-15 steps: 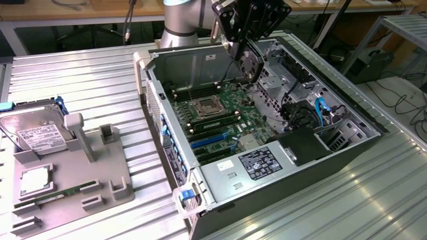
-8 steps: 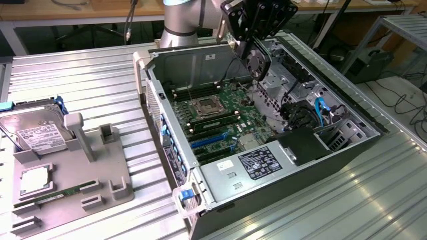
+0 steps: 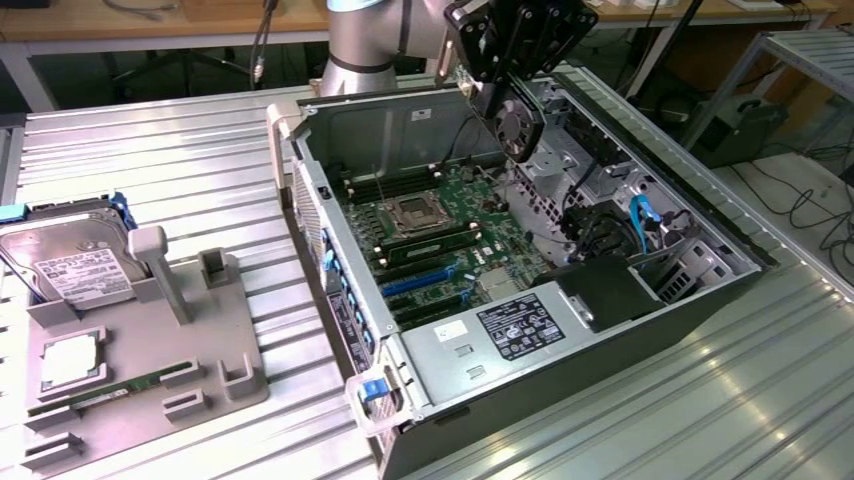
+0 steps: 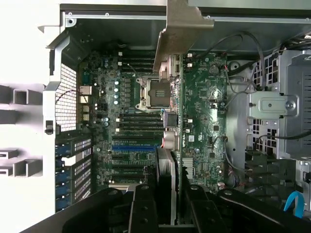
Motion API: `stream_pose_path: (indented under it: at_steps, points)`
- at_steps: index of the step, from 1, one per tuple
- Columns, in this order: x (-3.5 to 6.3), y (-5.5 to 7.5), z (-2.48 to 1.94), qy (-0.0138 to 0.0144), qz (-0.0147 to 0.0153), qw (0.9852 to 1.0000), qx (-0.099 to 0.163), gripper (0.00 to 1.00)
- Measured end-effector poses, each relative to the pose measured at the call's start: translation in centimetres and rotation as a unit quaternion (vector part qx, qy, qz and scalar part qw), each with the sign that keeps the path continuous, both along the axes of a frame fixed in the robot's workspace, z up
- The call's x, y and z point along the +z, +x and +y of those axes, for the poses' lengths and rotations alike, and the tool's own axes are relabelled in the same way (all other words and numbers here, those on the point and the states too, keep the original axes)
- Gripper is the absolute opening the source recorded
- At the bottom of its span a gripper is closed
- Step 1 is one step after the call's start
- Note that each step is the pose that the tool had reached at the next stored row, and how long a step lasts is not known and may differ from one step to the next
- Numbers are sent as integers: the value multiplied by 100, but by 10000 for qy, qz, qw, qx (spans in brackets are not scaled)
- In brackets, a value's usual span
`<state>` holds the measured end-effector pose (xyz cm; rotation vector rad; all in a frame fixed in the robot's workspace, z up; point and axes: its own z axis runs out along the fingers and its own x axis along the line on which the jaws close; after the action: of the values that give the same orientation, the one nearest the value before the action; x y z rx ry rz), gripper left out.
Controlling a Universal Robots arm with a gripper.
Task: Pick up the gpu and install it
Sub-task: 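Pick up the gpu and move the gpu toward the slot, then insert the gpu into the slot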
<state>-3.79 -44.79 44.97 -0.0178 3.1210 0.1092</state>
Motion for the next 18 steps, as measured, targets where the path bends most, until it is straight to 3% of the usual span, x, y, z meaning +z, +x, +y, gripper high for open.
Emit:
stream_pose_path:
  at_steps: [8,15,18]
  points:
    - [0,0,0,0,0,10000,38,27]
    - [0,-1,0,0,0,9994,352,27]
    - [0,-2,0,0,0,9985,555,27]
